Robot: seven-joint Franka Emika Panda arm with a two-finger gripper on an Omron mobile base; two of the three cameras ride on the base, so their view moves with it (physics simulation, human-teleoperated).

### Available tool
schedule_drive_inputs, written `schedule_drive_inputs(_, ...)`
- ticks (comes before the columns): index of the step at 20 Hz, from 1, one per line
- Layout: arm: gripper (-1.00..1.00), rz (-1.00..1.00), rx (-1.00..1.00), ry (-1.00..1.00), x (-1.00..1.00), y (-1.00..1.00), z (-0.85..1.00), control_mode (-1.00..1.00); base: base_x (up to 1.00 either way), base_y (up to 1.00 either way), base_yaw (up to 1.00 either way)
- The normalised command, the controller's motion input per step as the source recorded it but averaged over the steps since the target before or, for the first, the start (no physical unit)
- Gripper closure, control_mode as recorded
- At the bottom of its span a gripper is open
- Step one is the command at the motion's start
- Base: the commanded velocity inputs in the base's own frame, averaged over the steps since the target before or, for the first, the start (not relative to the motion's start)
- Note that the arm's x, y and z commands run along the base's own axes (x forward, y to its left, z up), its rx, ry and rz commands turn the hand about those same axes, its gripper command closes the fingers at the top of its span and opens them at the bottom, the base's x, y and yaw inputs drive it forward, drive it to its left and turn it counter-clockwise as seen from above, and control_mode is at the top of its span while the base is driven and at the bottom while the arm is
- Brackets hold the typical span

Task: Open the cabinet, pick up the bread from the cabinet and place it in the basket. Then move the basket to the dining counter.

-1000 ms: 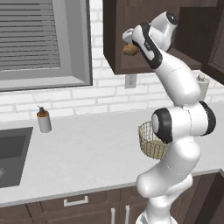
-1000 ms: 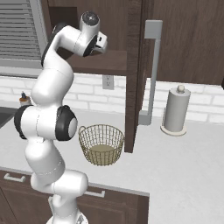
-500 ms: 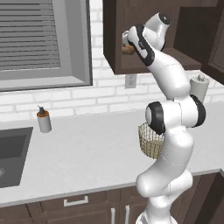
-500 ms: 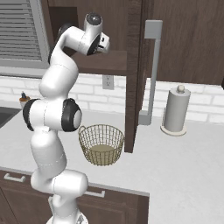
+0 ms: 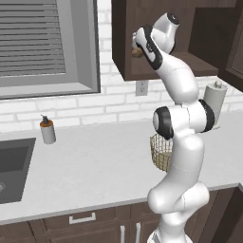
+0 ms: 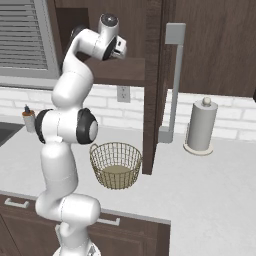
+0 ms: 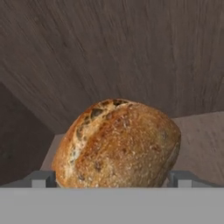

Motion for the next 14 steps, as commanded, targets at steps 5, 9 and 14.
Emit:
schedule_drive_inputs(5, 1.00, 0.00, -0.01, 0.00, 0.20, 0.02, -0.37, -1.00, 0.00, 0.00, 0.00)
schedule_drive_inputs(9, 1.00, 0.00, 0.00, -0.12, -0.33, 0.00, -0.21, -1.00, 0.00, 0.00, 0.00)
schedule_drive_inputs(14, 1.00, 0.00, 0.00, -0.24, -0.86, 0.00, -0.23, -1.00, 0.00, 0.00, 0.00)
